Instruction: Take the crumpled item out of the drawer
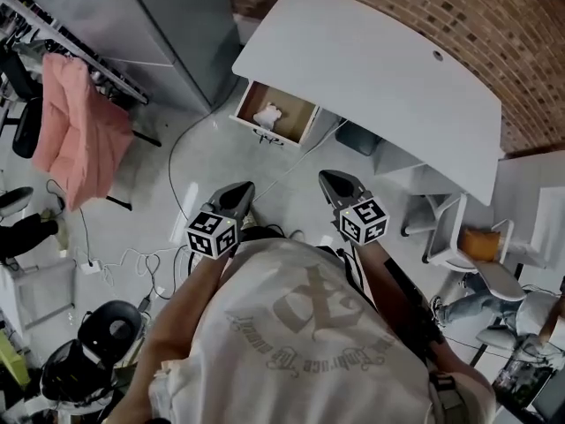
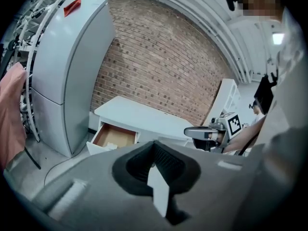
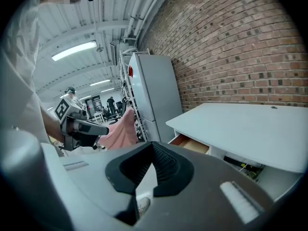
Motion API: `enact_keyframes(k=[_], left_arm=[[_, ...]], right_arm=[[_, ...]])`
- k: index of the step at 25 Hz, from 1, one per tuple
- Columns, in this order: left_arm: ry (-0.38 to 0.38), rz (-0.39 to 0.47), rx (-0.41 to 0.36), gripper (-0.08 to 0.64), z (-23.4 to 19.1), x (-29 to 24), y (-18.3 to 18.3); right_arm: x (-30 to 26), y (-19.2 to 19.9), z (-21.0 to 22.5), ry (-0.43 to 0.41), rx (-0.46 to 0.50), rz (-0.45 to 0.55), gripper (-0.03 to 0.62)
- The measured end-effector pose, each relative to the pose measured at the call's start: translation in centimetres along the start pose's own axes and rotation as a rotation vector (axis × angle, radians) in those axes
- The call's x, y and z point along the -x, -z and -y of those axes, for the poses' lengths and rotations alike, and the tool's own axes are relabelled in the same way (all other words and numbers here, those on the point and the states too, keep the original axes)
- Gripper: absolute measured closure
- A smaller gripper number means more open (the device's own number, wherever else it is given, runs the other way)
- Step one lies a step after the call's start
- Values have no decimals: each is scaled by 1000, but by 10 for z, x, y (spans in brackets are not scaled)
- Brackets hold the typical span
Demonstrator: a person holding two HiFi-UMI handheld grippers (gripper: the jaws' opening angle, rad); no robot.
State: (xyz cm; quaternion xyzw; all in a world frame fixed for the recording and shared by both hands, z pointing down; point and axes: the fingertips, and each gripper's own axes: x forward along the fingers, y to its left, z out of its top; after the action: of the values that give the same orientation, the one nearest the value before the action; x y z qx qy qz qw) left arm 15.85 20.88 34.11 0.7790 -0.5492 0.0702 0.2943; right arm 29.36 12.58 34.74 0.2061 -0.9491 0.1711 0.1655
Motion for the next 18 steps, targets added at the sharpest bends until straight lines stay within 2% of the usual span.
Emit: enact_keyframes(k=[9, 18], left_arm=[[89, -24, -11, 557, -73, -6, -35], [148, -46, -17, 557, -144, 6, -58]], right_arm=[[-68, -35, -2, 83, 23, -39, 584], [-129, -55, 0, 206, 18, -110, 584]])
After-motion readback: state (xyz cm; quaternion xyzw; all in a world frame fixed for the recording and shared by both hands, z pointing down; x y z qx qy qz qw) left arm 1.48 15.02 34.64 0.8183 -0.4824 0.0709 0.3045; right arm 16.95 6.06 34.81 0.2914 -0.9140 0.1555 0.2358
